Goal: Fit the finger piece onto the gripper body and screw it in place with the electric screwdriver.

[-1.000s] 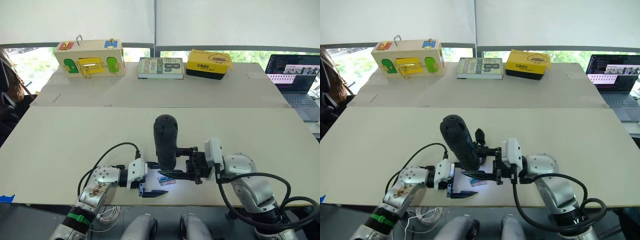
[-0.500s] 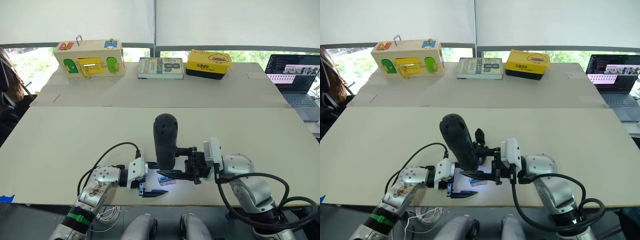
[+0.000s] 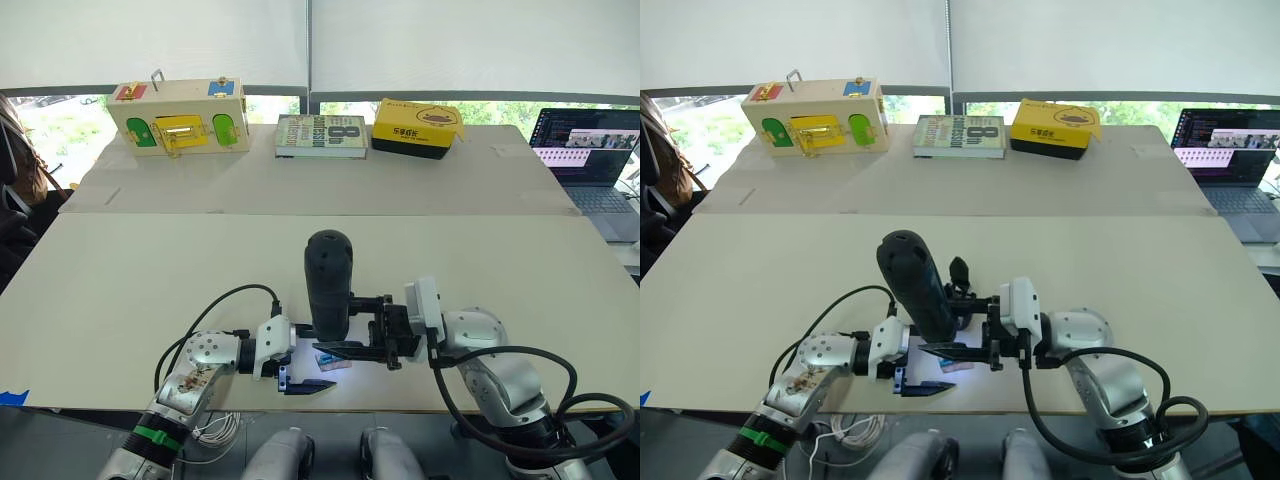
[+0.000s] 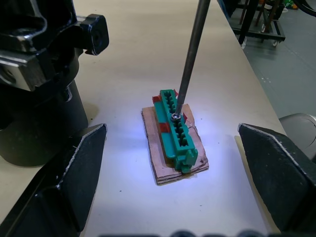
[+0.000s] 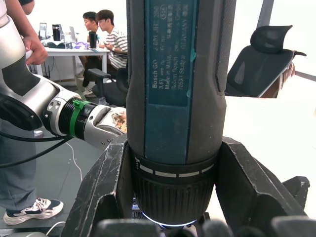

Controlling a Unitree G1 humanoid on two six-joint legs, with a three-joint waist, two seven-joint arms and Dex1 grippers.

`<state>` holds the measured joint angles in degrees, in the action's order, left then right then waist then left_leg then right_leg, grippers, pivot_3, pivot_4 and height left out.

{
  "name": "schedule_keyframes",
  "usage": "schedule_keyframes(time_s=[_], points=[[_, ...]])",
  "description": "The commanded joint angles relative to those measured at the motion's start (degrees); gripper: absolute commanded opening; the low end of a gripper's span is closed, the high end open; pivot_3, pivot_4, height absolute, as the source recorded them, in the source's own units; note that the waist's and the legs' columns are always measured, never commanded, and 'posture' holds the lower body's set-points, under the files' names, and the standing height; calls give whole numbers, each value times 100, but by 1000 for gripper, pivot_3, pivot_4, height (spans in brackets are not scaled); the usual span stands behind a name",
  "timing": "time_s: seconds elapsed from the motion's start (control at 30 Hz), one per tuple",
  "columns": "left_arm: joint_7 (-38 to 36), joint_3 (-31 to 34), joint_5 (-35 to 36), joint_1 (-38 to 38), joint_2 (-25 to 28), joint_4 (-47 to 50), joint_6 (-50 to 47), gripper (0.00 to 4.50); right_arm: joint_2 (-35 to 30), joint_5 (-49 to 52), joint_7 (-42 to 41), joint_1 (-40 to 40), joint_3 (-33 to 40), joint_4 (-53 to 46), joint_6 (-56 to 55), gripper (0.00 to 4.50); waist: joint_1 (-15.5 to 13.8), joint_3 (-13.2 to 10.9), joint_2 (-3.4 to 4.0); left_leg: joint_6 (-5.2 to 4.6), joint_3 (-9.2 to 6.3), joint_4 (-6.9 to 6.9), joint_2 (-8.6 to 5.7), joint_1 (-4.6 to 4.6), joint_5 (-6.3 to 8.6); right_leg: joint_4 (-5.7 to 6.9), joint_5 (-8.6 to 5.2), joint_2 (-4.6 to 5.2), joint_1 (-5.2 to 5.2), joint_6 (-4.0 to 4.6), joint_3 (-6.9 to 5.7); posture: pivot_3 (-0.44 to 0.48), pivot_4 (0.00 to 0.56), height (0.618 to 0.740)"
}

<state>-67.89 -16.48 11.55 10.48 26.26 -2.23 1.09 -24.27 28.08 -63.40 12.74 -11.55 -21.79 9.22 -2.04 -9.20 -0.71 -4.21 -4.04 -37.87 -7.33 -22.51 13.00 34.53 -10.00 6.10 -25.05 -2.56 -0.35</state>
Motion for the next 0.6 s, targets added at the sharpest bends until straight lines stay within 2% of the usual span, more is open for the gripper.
schedule_keyframes(time_s=[0.03,0.6], points=[[12,-162,-75,-116,34,-44,-112,4490,1,72,9,34,42,-174,-151,1902,0,0,0,0,0,0,0,0,0,0,0,0,0,0,0,0,150,740],[13,-180,-74,-87,35,-88,-102,4490,-67,51,23,38,58,-152,-139,1902,-1,0,0,0,0,0,0,0,0,0,0,1,0,0,0,0,150,740]])
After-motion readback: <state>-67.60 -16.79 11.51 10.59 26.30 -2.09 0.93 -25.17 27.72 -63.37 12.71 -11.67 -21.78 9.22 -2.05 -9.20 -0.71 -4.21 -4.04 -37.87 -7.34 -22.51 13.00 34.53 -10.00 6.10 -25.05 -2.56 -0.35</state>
